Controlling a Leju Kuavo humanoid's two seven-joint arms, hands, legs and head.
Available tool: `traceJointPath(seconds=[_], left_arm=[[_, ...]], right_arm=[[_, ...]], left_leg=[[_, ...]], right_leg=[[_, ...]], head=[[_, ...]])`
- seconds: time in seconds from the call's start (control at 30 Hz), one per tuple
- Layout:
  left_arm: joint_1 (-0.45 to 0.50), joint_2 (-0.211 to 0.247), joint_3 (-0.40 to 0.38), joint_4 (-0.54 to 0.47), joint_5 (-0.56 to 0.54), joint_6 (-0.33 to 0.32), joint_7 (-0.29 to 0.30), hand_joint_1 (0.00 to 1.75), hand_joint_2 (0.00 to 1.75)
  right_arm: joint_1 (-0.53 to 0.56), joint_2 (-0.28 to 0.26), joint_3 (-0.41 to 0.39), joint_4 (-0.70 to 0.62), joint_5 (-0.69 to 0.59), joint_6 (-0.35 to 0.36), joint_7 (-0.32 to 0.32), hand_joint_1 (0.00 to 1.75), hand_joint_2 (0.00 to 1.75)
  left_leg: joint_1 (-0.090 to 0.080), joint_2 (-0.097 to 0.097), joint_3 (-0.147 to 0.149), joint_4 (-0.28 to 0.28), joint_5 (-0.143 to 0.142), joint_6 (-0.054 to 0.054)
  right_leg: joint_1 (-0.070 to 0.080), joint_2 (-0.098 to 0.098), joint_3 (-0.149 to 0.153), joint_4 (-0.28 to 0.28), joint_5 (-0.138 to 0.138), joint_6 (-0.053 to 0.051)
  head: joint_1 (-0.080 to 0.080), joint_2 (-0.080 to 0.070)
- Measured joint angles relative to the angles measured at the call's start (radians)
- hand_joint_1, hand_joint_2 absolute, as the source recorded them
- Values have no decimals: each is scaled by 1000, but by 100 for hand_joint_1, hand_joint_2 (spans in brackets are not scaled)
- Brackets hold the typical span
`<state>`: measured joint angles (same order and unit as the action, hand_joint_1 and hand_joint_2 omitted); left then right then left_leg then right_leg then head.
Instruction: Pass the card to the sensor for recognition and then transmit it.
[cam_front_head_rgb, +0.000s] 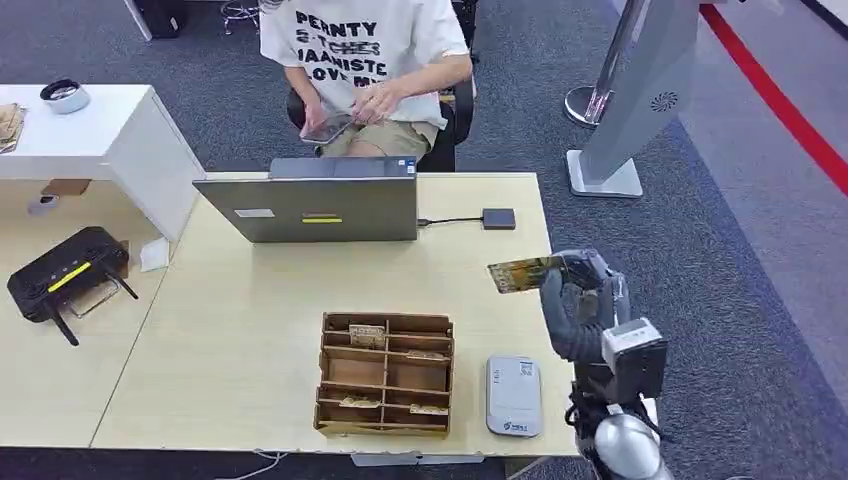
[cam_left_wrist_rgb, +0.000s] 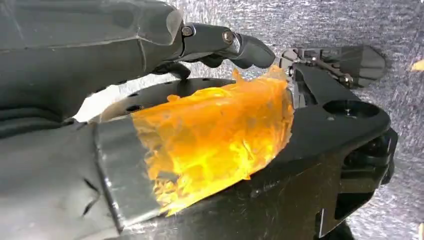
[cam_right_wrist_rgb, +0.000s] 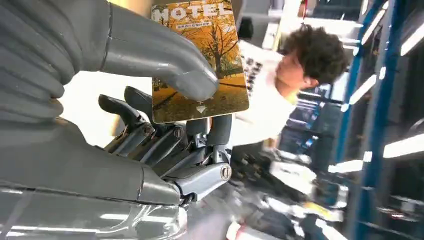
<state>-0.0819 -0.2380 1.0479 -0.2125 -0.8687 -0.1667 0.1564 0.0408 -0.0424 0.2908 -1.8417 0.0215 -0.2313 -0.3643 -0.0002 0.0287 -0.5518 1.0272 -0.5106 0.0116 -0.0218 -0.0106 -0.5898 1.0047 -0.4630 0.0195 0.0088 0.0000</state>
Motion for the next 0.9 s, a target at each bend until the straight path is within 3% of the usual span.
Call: traceJointPath(seconds=[0.17, 0.4, 0.63, 0.9], left_arm=[[4, -5, 13, 0, 13, 7, 0, 0, 0], [6, -7, 25, 0, 9, 13, 0, 0, 0], [6, -7, 25, 0, -2, 21, -9, 0, 0], [5, -7, 25, 0, -18, 26, -5, 0, 0]], right_arm=[[123, 10, -114, -34, -48, 36, 29, 175, 175], [200, 16, -200, -38, 17, 54, 67, 175, 175], [200, 16, -194, 6, 143, 56, 111, 175, 175], [134, 16, -75, 159, 202, 84, 158, 175, 175]], left_leg=[[0, 0, 0, 0, 0, 1], [0, 1, 0, 0, 0, 1], [0, 1, 0, 0, 0, 0], [0, 2, 1, 0, 0, 0]], right_leg=[[0, 0, 0, 0, 0, 0], [0, 1, 0, 0, 0, 0], [0, 1, 1, 0, 0, 0], [0, 2, 1, 0, 0, 0]], head=[[0, 0], [0, 0], [0, 0], [0, 0]])
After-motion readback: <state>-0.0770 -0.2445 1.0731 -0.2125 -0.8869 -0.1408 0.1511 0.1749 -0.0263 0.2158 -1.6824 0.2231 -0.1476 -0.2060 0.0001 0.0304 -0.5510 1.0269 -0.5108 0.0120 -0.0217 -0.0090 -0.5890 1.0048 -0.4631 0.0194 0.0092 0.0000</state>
